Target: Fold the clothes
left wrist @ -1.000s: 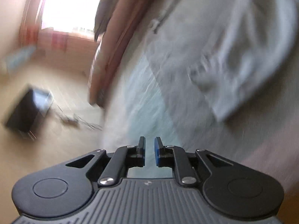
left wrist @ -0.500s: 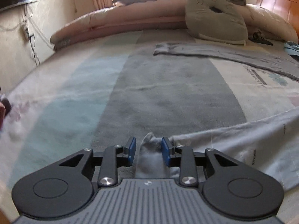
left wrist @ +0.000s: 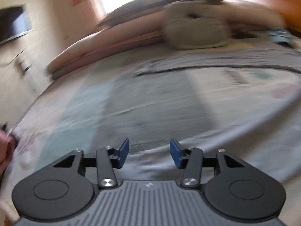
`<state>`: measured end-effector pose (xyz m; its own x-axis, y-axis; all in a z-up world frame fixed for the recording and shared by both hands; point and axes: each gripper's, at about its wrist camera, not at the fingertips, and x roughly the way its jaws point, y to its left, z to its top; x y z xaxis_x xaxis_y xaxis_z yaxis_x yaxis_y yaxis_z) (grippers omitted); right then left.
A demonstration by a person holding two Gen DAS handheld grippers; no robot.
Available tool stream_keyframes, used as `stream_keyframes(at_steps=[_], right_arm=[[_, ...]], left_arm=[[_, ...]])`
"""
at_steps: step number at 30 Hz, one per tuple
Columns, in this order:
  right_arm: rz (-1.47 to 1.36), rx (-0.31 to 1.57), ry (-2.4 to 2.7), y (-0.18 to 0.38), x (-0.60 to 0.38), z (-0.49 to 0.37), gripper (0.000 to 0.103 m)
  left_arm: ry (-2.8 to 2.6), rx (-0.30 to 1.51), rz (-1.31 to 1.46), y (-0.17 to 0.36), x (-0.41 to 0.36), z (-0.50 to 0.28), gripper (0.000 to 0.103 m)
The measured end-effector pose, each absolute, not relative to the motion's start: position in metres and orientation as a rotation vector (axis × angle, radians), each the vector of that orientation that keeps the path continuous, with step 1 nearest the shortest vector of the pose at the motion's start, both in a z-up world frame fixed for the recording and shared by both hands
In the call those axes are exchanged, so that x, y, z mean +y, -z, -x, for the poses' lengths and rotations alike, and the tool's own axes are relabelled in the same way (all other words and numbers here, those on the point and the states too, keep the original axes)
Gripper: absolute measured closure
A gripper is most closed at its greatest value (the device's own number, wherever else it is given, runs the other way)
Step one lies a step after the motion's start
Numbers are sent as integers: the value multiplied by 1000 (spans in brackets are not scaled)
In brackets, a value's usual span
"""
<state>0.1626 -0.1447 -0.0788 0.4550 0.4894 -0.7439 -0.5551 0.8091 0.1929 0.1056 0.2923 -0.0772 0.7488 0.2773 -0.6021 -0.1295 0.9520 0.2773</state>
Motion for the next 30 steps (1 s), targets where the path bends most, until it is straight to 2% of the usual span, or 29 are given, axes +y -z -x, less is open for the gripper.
stream_keyframes(at_steps=[1,3,5,11,17,23,30], right_arm=[[81,887,-617,80,-154,-162,0],[76,877,-562,81,-172,-160,0],[71,866,-508,82,-190,-158,0],[50,866,-400,90,-233,-156,0],[-48,842,-346,96,-281,-156,0],[-294,820,-300,115,-344,-175,0],[-592,688,-384,139,-389,-211,0]], left_arm=[[-170,685,-235,75,275,-104,51],[-69,672,-247,74,241,-102,37],[32,673,-251,77,205,-105,33],[236,621,-311,86,99,-104,30],[329,601,-359,91,26,-102,30],[343,606,-313,94,-13,-107,29],[310,616,-309,97,-29,-103,28]])
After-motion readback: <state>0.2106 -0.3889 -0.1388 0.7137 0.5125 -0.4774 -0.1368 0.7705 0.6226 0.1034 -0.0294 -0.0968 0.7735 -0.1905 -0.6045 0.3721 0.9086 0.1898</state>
